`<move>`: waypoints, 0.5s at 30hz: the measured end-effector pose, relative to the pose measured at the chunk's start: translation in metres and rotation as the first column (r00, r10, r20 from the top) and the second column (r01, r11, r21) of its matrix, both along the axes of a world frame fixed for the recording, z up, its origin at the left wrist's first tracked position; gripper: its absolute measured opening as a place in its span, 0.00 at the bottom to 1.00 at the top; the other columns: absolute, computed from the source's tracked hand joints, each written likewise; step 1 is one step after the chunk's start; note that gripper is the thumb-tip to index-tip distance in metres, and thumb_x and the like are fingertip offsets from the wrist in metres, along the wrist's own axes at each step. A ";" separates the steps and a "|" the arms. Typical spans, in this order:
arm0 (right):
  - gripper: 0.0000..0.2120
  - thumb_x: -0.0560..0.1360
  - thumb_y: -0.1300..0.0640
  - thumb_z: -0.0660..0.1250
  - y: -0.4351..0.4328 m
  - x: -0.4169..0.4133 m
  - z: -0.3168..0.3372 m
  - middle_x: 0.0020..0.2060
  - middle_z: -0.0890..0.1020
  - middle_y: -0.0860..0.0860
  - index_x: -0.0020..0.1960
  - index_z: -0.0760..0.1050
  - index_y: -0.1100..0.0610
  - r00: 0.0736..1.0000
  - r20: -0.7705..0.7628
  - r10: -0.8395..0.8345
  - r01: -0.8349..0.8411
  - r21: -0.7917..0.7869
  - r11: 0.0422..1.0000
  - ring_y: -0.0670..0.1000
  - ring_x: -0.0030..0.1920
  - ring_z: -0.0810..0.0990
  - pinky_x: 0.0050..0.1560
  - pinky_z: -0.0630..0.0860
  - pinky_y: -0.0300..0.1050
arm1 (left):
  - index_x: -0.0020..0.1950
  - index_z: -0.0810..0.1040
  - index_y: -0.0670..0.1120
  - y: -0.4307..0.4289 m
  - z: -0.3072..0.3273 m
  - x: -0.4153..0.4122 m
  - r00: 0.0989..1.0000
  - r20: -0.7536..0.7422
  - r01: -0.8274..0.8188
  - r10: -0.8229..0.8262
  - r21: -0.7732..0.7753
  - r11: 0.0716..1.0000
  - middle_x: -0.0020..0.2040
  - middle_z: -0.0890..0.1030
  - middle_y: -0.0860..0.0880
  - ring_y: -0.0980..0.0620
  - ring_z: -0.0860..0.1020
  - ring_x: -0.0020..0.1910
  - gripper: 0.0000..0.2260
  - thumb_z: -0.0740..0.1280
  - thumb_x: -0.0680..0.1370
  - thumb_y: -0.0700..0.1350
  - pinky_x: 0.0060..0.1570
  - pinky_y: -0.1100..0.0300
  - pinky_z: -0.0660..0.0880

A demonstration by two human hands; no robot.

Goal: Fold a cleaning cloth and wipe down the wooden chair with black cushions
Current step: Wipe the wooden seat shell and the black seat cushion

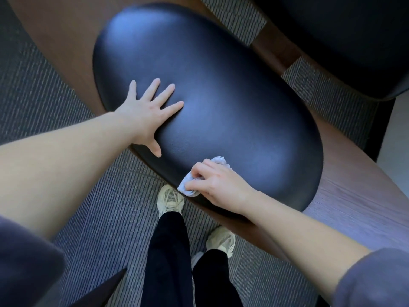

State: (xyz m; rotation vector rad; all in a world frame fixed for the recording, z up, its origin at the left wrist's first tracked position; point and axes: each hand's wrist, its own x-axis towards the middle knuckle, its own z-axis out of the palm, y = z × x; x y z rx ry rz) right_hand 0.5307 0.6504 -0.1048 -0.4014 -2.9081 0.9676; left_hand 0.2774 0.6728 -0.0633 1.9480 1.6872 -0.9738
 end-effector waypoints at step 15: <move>0.11 0.75 0.62 0.65 0.137 -0.068 -0.046 0.44 0.70 0.48 0.53 0.83 0.54 0.650 0.006 -0.760 0.752 -0.145 0.643 0.48 0.44 0.71 0.49 0.70 0.44 | 0.67 0.17 0.54 0.063 -0.006 -0.021 0.983 -0.148 -0.139 0.109 -0.214 0.967 0.68 0.17 0.40 0.33 0.22 0.69 0.73 0.74 0.51 0.74 0.63 0.22 0.40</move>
